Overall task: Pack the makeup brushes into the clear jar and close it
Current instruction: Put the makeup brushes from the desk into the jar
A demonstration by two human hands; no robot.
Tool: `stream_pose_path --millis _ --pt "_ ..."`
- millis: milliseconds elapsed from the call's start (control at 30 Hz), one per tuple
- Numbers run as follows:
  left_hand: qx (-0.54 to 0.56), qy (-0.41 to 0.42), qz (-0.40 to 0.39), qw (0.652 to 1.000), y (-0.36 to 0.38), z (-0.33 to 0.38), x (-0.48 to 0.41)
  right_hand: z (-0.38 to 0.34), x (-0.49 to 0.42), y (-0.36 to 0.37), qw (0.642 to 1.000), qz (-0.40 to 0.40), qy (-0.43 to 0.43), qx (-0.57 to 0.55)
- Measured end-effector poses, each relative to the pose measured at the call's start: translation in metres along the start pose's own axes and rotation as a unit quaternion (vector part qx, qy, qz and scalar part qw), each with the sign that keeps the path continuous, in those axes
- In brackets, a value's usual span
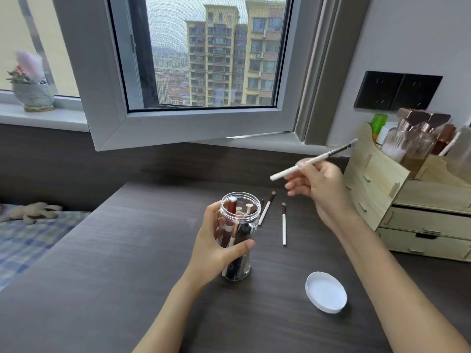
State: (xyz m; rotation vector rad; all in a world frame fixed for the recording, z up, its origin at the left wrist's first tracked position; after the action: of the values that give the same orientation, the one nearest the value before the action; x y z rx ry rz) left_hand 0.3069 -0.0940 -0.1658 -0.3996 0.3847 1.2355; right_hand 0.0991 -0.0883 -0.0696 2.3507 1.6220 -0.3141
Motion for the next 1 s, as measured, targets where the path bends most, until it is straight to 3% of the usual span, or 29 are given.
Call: stream_pose_path --millis 33,100,200,333,467,567,667,733,800,900,1000 --pt "0.002 0.0 0.002 1.0 0.0 0.0 0.0 -0.016 0.012 0.013 0.999 -0.036 -0.034 0.024" --pt "0.007 -0.001 0.003 1.0 0.0 0.0 0.001 -0.038 0.032 0.039 0.976 -0.081 -0.103 0.172" --pt "0.008 0.003 0.005 1.0 0.0 0.001 0.001 -0.046 0.049 0.071 0.889 -0.123 -0.19 0.398" --pt "0.007 0.006 0.001 1.0 -0.001 0.001 0.0 -0.025 0.053 0.097 0.825 -0.208 -0.166 0.499" --pt "-0.004 0.007 -0.004 1.0 -0.002 0.001 -0.001 -0.013 0.05 0.099 0.853 -0.277 -0.093 0.433" --pt "-0.001 0.003 -0.001 1.0 -0.001 0.001 -0.001 -0.012 0.045 0.085 0.916 -0.323 -0.004 0.239" --pt "0.001 0.005 0.0 1.0 -0.001 0.001 0.0 0.003 0.013 0.046 0.974 -0.17 0.025 0.146" --pt "-0.001 0.006 -0.002 1.0 -0.001 -0.001 0.0 0.03 -0.009 0.015 0.972 -0.028 0.047 0.229" --pt "-0.001 0.008 -0.003 1.0 -0.001 -0.001 0.0 0.065 -0.023 -0.007 0.908 0.034 0.093 0.407" --pt "-0.005 0.012 0.0 1.0 -0.001 -0.001 -0.001 0.11 -0.025 -0.025 0.797 0.032 0.192 0.571" --pt "-0.009 0.015 0.003 1.0 -0.002 -0.001 0.0 0.13 -0.025 -0.028 0.762 0.033 0.212 0.611"
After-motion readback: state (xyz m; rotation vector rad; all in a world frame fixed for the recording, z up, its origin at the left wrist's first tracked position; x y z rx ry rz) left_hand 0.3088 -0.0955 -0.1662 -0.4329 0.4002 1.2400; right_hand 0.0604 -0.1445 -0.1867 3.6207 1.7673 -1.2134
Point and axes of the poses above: each hand's wrist, its own x-axis away from the middle knuckle, its own y-axis out of the palm, z = x × y, the point moved 6 cm from there along -x, towards the middle knuckle, and after that the axes turned 1 degree about x, right-handed, at the moved point
